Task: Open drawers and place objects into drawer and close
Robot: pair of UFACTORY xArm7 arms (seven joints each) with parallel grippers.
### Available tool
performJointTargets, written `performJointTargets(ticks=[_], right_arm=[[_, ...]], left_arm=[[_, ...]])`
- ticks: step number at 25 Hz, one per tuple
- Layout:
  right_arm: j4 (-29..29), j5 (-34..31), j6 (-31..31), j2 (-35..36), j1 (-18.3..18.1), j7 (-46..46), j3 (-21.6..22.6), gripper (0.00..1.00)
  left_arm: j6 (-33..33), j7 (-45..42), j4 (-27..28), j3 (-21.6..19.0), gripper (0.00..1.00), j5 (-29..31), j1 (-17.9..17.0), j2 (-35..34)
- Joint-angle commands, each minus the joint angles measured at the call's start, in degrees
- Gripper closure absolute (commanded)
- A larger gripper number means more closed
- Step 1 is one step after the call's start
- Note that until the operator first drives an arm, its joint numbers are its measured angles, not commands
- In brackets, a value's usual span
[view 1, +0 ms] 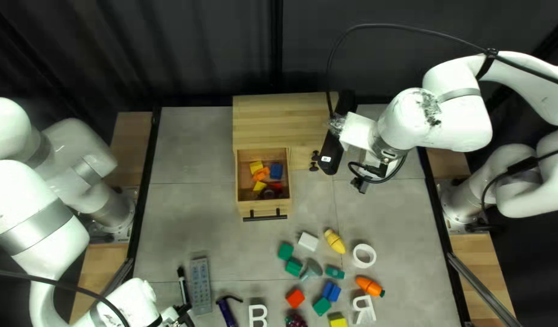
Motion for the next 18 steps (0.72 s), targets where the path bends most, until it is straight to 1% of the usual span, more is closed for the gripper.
performJointTargets(ticks=[1,4,6,7,8,10,11,12,13,14,15,16,17,18], right_arm=[[2.60,0.01,-3.65,6.39,4.45,-5.68,4.38,0.00],[-0.02,-0.10,-6.43,7.22,4.82,-3.52,5.17,0.00],[-3.33,-0.44,-8.92,6.39,4.95,1.57,6.13,0.00],[-4.03,-0.51,-9.41,6.21,4.99,2.92,6.40,0.00],[-4.87,-1.15,-9.98,7.06,4.97,7.03,7.20,0.00],[-4.10,-2.57,-9.29,10.22,4.46,14.48,7.95,0.00],[-2.75,-4.01,-7.69,13.07,4.07,21.51,8.38,0.00],[-2.15,-4.88,-6.74,14.49,3.94,25.28,8.53,0.00],[-0.58,-6.18,-4.68,16.92,3.94,31.69,8.68,0.00],[0.37,-7.23,-3.56,18.93,4.14,36.88,8.61,0.00],[1.11,-7.71,-2.72,20.06,4.34,39.75,8.52,0.00],[2.44,-8.77,-1.39,22.79,5.03,45.63,8.25,0.00],[3.05,-9.33,-0.81,24.45,5.56,48.60,8.02,0.00],[4.33,-10.12,0.37,27.36,6.49,53.42,7.58,0.00]], left_arm=[[0.00,0.00,0.00,0.00,0.00,0.00,0.00,0.00],[0.00,0.00,0.00,0.00,0.00,0.00,0.00,0.00],[0.00,0.00,0.00,0.00,0.00,0.00,0.00,0.00],[0.00,0.00,0.00,0.00,0.00,0.00,0.00,0.00],[0.00,0.00,0.00,0.00,0.00,0.00,0.00,0.00],[0.00,0.00,0.00,0.00,0.00,0.00,0.00,0.00],[0.00,0.00,0.00,0.00,0.00,0.00,0.00,0.00],[0.00,0.00,0.00,0.00,0.00,0.00,0.00,0.00],[0.00,0.00,0.00,0.00,0.00,0.00,0.00,0.00],[0.00,0.00,0.00,0.00,0.00,0.00,0.00,0.00],[0.00,0.00,0.00,0.00,0.00,0.00,0.00,0.00],[0.00,0.00,0.00,0.00,0.00,0.00,0.00,0.00],[0.00,0.00,0.00,0.00,0.00,0.00,0.00,0.00],[0.00,0.00,0.00,0.00,0.00,0.00,0.00,0.00]])
